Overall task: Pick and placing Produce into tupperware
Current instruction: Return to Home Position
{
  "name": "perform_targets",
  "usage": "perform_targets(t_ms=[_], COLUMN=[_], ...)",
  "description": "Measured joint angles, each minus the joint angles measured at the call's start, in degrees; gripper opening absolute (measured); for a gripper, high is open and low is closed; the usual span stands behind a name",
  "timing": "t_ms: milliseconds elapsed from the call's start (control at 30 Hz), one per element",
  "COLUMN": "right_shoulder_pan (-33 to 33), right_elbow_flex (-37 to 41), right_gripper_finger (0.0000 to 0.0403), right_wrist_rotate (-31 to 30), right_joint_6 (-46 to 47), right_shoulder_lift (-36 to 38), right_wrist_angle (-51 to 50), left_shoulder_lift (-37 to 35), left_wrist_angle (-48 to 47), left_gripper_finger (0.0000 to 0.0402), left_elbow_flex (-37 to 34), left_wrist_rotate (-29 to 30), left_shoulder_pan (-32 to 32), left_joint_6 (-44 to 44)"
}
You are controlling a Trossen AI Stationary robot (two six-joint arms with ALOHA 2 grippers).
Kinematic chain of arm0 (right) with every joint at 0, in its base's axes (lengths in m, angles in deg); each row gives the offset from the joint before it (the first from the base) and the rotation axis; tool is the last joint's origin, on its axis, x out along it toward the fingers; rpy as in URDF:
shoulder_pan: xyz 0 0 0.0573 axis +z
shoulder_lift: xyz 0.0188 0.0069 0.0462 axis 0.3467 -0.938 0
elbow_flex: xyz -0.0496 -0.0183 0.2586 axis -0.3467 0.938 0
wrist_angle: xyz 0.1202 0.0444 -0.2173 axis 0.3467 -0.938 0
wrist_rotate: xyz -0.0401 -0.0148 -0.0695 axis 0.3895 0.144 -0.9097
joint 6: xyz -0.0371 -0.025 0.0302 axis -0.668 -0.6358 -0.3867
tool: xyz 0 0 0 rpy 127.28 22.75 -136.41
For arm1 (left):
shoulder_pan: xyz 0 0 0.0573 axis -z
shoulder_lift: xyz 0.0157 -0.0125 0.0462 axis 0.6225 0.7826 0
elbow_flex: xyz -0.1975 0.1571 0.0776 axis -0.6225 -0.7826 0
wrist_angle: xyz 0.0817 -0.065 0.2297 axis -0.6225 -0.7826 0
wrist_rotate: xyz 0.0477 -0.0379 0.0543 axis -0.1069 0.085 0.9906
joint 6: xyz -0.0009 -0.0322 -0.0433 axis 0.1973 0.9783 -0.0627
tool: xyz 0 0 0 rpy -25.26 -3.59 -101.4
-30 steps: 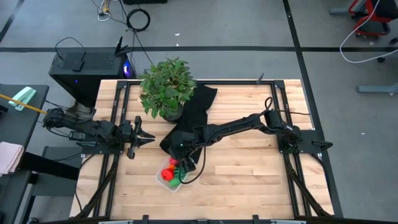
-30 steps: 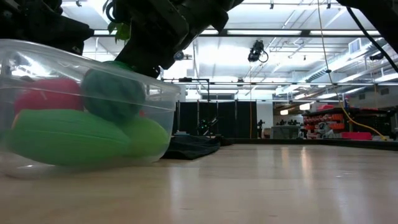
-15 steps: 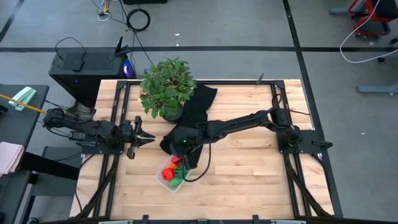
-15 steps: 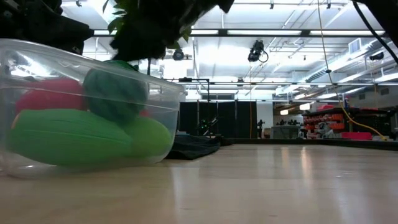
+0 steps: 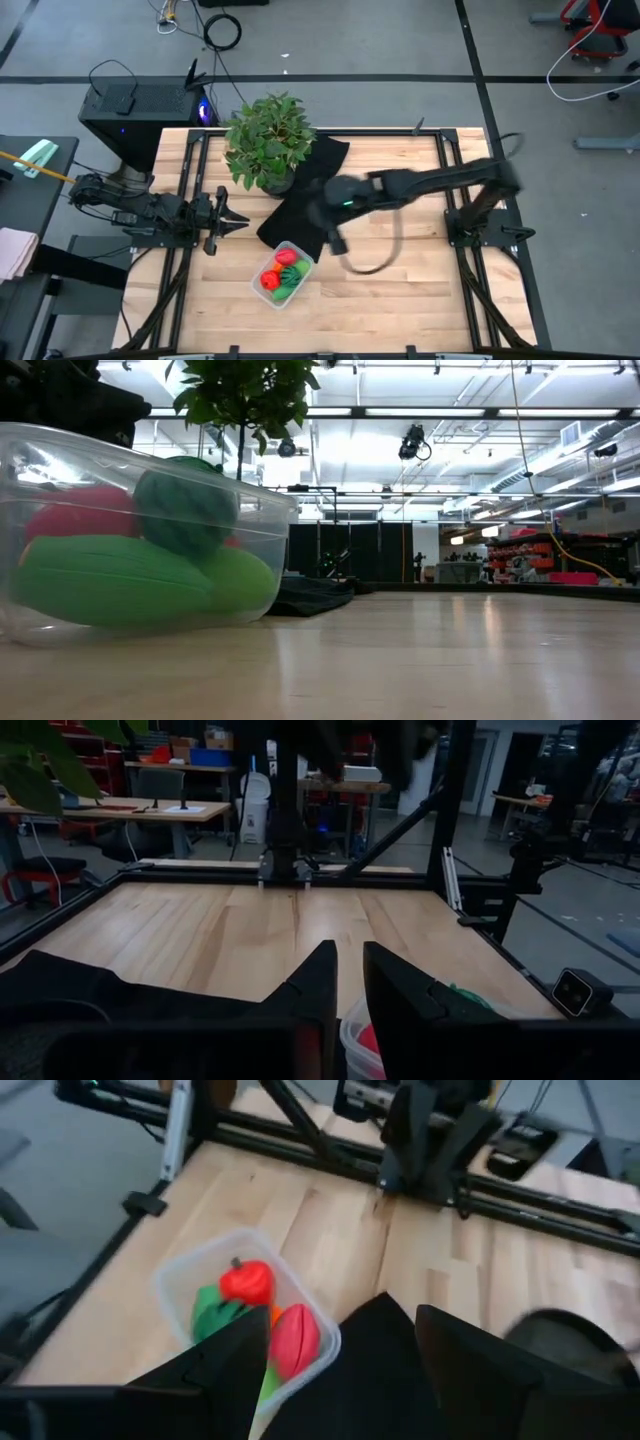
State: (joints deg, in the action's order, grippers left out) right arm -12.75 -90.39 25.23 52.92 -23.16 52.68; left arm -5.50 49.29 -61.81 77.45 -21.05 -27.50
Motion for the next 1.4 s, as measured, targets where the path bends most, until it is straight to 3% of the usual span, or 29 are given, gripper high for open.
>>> perform_targets(t_ms=[167, 300, 467, 600, 733, 967, 1133, 1400], right_shoulder_pan=[1.5, 4.9, 12.0, 16.8, 17.9, 14.2, 7.0, -2.0], right_elbow_flex=[16.0, 32.7, 52.6, 64.7, 72.5, 76.0, 76.0, 76.0], right_gripper_finger=[0.0250, 0.0244, 0.0235, 0.0233, 0.0237, 0.0253, 0.0265, 0.0266], right_wrist_rotate=[0.1, -1.0, -12.4, -20.8, -20.7, -15.2, -12.8, -6.7], right_joint_6=[2.3, 6.4, 12.2, 16.0, 17.0, 12.8, 10.5, 13.4], right_shoulder_lift=[17.3, 34.2, 55.9, 67.5, 70.4, 66.1, 66.0, 77.4], right_wrist_angle=[3.5, 12.9, 23.4, 29.7, 37.9, 45.4, 43.0, 31.0], left_shoulder_lift=[0.0, 0.0, 0.0, 0.0, 0.0, 0.0, 0.0, 0.0], left_wrist_angle=[0.1, 0.0, 0.0, 0.0, 0.0, 0.0, 0.0, 0.0], left_gripper_finger=[0.0060, 0.0054, 0.0054, 0.0058, 0.0059, 0.0051, 0.0055, 0.0051], left_elbow_flex=[0.0, 0.0, 0.0, 0.0, 0.0, 0.0, 0.0, 0.0], left_wrist_rotate=[0.0, 0.0, 0.0, 0.0, 0.0, 0.0, 0.0, 0.0], left_shoulder_pan=[0.0, 0.0, 0.0, 0.0, 0.0, 0.0, 0.0, 0.0], left_joint_6=[-0.1, -0.1, -0.1, -0.1, -0.1, 0.0, 0.0, 0.0])
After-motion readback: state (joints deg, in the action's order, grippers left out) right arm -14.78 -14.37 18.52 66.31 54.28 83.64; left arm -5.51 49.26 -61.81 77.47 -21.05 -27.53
